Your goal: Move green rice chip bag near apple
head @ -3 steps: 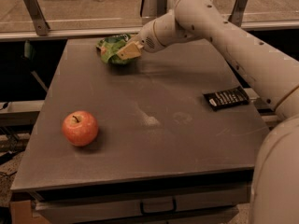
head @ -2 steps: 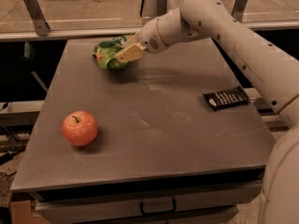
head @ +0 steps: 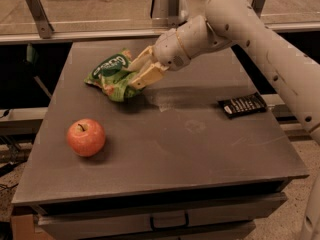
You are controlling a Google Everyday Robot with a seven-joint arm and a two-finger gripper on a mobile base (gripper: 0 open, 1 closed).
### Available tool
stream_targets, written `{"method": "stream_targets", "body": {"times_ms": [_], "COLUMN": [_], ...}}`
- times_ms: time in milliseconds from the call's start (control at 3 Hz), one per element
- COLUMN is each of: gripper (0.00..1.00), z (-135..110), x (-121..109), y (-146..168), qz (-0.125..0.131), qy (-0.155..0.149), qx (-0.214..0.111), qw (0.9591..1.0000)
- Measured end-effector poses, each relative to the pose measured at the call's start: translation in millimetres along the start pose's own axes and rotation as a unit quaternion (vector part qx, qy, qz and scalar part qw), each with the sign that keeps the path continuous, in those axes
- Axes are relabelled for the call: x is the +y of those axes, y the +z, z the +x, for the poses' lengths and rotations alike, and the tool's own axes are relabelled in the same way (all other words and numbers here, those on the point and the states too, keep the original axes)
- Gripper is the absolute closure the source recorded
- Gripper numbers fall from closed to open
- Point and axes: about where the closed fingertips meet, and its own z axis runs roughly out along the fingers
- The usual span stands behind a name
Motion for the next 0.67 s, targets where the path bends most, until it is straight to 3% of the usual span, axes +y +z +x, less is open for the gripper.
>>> {"method": "stream_targets", "body": {"times_ms": [667], "gripper": [1.00], "z": [10.6], "x": [56.1], "y": [-6.7], "qz": [-0.077], "qy": [-0.048], "qx": [-0.006], "qw": [0.9959]}}
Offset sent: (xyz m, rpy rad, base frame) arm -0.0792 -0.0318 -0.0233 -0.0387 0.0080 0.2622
